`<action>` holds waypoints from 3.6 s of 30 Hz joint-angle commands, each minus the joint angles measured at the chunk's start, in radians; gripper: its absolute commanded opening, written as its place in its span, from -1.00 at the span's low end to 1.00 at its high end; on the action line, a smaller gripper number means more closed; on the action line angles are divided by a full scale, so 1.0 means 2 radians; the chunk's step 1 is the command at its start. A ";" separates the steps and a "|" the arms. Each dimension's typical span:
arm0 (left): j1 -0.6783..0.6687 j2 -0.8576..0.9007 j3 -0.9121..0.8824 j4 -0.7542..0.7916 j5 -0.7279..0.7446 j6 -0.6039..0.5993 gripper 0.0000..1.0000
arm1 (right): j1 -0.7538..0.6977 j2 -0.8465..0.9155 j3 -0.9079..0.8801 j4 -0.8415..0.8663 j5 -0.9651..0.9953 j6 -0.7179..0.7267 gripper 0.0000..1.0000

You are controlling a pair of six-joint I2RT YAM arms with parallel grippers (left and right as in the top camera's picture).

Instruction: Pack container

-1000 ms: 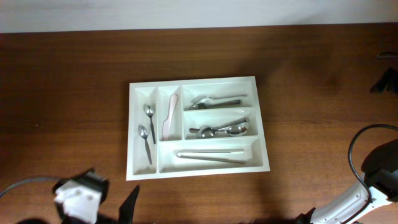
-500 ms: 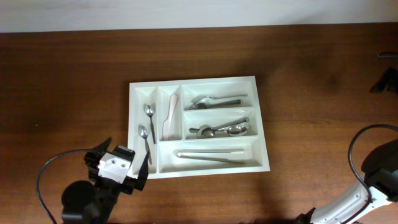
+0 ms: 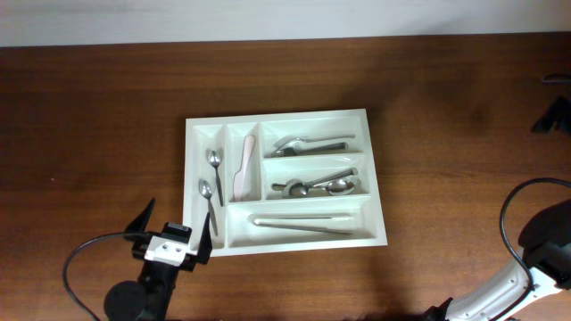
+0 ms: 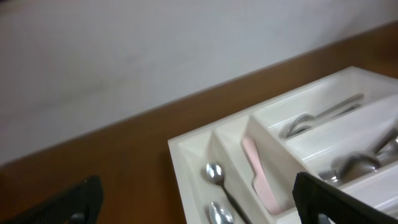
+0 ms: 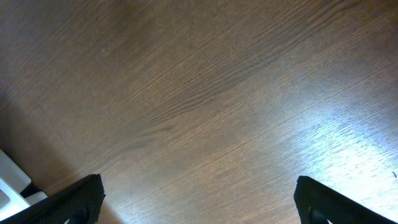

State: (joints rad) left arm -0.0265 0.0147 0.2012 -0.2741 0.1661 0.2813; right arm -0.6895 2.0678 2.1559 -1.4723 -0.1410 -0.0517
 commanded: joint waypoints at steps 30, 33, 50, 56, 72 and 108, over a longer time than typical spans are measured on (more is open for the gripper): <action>0.031 -0.005 -0.097 0.103 -0.020 -0.002 0.99 | 0.001 0.000 -0.001 0.000 -0.003 0.004 0.98; 0.031 -0.005 -0.097 0.103 -0.020 -0.001 0.99 | 0.001 0.000 -0.001 0.000 -0.003 0.004 0.98; 0.031 -0.005 -0.097 0.103 -0.020 -0.002 0.98 | 0.001 0.000 -0.001 0.000 -0.003 0.004 0.98; 0.031 -0.005 -0.097 0.103 -0.020 -0.001 0.98 | 0.001 0.000 -0.001 0.000 -0.003 0.004 0.98; 0.031 -0.005 -0.097 0.103 -0.020 -0.002 0.99 | 0.002 -0.036 -0.001 0.140 -0.007 0.075 0.98; 0.031 -0.005 -0.097 0.103 -0.020 -0.002 0.99 | 0.284 -0.863 -0.598 0.493 0.029 0.081 0.98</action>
State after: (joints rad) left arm 0.0315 0.0128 0.0166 -0.0685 0.1371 0.2810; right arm -0.1345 0.4114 1.0420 -0.4992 -0.1017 0.1181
